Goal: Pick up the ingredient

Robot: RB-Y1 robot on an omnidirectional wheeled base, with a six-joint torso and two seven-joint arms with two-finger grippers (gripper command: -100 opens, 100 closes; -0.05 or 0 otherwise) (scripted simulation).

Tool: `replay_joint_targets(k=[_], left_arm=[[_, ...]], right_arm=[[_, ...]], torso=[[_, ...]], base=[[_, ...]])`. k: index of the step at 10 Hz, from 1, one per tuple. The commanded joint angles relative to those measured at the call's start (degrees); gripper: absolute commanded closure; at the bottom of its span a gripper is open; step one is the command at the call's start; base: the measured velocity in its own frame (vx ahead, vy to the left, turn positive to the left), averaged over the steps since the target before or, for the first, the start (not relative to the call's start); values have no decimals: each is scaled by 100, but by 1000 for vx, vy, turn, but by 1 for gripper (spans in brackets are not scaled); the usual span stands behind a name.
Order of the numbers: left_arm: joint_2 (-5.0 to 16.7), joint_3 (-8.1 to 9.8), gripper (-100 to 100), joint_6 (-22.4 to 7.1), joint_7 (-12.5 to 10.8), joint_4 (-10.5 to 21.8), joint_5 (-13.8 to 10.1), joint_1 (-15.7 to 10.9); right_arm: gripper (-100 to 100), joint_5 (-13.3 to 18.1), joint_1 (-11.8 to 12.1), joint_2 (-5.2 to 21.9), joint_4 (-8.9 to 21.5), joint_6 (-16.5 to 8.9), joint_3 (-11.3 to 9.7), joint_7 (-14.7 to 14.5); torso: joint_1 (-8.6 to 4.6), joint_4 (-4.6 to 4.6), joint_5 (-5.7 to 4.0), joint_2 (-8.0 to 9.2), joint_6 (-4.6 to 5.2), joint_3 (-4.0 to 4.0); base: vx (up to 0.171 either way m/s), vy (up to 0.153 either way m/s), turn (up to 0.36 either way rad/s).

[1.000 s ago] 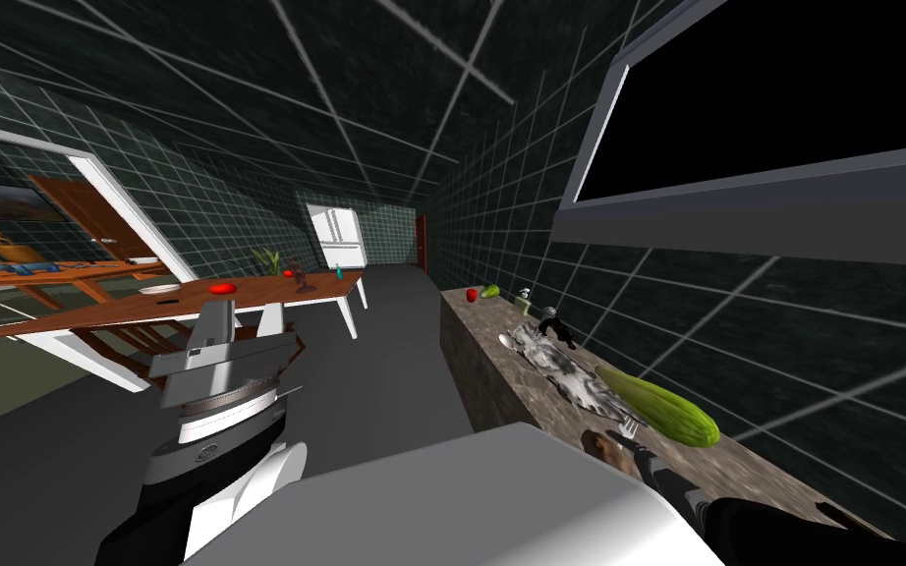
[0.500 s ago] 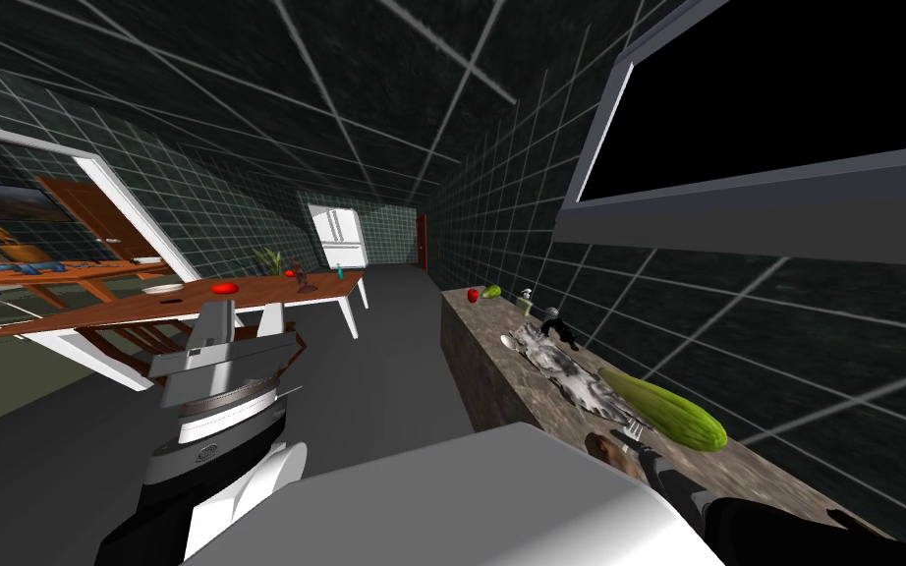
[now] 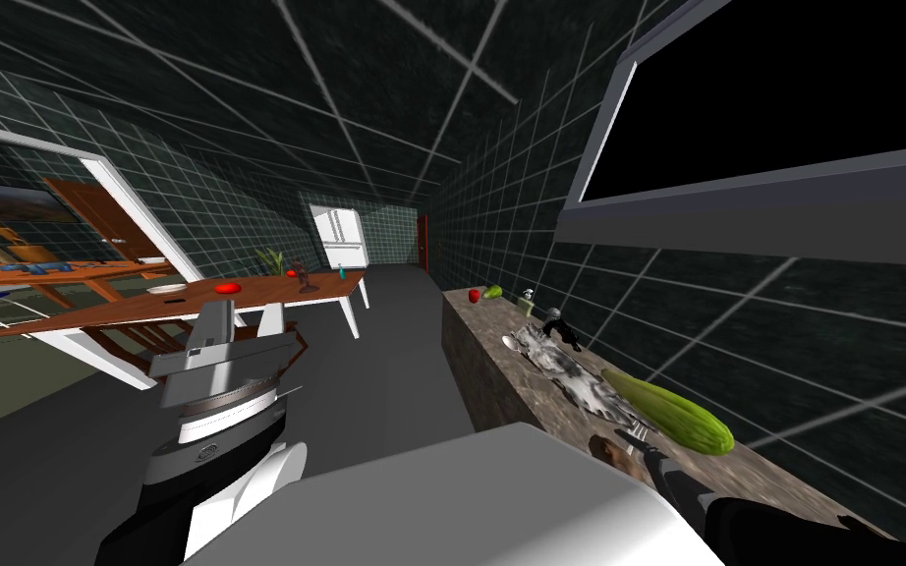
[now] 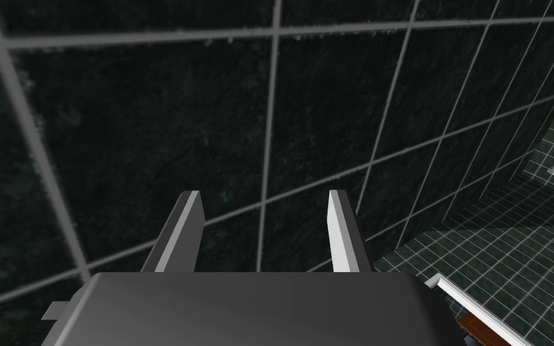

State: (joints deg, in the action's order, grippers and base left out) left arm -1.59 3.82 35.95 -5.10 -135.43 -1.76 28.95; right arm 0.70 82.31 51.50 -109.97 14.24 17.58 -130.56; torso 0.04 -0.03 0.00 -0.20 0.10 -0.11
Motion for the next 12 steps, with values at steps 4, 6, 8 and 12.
replay_joint_targets(k=[4, 6, 8, 12], left_arm=[[0, 0, 0, 0, 0, 0, 0, 0], [0, 0, 0, 0, 0, 0, 0, 0], [0, 0, 0, 0, 0, 0, 0, 0], [0, 0, 0, 0, 0, 0, 0, 0]], right_arm=[[100, -331, -2, -3, 8, 7, -3, -350], [100, -330, -1, -4, 9, 7, -3, -346], [100, -330, -3, -4, 7, 9, -5, -345], [100, 285, 6, -22, -161, -125, 2, 234]], torso=[[-5, 1, -2, 5, 0, 3], [-2, 0, 0, 2, -2, 1], [-2, 0, 2, 3, -1, 1], [-9, 0, 2, 10, 1, 5]], base=[[0, 0, -3], [0, 0, 0], [0, 0, 0], [-13, -16, -11]])
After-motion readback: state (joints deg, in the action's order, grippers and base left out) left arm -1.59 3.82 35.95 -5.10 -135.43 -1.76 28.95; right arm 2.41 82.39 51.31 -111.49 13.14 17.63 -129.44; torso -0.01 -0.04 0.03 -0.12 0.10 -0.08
